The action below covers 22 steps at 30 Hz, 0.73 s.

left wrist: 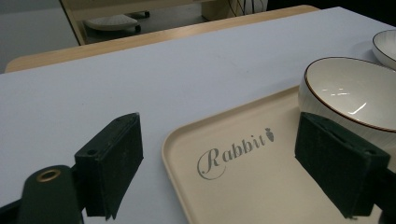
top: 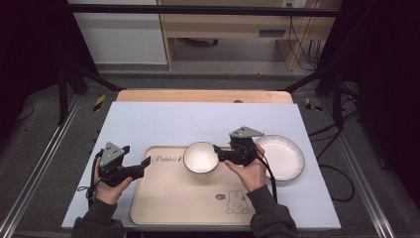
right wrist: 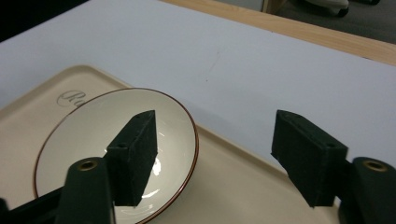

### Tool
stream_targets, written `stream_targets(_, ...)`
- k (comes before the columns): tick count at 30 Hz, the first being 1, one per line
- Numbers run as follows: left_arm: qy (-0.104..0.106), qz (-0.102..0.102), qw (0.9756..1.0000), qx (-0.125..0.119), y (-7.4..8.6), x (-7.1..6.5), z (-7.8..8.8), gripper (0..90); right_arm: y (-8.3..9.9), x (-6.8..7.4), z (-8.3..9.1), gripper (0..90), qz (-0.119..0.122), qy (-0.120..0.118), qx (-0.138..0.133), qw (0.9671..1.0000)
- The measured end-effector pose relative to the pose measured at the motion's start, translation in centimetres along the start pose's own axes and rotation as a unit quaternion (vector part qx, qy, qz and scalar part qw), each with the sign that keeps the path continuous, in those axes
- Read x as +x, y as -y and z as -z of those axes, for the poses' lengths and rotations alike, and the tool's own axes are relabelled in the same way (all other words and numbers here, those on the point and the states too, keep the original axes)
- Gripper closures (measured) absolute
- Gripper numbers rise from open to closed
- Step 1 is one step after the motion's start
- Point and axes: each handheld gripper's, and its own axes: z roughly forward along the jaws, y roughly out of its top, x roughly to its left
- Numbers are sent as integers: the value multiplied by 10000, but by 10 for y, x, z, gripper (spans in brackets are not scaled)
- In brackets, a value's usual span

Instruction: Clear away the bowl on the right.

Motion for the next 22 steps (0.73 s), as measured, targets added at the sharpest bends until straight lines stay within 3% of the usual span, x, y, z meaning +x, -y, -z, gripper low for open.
stream_targets(11,-29,35,10000,4,1,3,0,145,9,-1,18,182,284,-22,-382,9989)
stream_targets(22,-51,35,10000,38,4,5,-2,144,23,-15,33,168,255,74,-469,9985)
